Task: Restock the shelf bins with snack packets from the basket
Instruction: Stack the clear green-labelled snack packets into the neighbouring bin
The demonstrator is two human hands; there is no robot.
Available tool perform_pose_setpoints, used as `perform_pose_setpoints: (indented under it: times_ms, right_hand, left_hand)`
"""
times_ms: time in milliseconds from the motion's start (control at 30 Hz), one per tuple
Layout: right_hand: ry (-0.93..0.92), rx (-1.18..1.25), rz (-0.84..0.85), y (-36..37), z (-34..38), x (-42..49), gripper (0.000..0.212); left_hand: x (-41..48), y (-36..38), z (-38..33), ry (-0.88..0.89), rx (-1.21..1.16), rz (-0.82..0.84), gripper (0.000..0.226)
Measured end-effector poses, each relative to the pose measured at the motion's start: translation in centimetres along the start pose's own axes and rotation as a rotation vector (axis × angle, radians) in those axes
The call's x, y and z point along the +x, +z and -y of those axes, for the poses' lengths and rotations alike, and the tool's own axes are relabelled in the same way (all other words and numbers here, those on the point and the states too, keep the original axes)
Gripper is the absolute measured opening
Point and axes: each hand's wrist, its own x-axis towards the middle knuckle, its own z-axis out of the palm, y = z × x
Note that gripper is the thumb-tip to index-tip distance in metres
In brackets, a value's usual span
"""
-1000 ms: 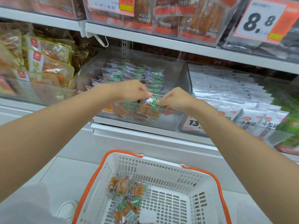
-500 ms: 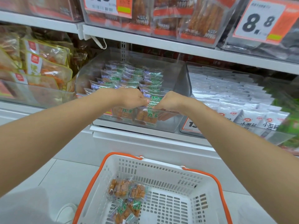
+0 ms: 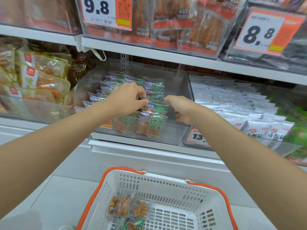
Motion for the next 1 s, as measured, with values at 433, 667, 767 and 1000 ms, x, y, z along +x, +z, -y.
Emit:
perform_pose_setpoints:
  times_ms: [433, 667, 767, 1000]
  right_hand:
    - [0.104, 0.297, 0.187, 3.3, -0.5, 3.8, 0.042]
    - [0.116, -0.078, 0.379, 0.1, 0.2, 0.0, 0.079]
    - [0.035, -0.160, 0.276, 1.8, 0.1, 0.6, 0.058]
    - [0.090, -0.083, 0.342, 1.0, 0.0, 0.5, 0.075]
  left_hand:
    - [1.0, 1.4, 2.0, -0.098, 0.028, 0.261, 0.059]
    - [1.1, 1.5, 2.3, -0.066, 0.056, 0.277, 0.055]
    - [1.1, 1.7, 2.0, -0.057, 0.109, 0.307, 0.054]
    - [-0.4, 0.6, 3.0, 0.007, -0.283, 0.058, 0.035]
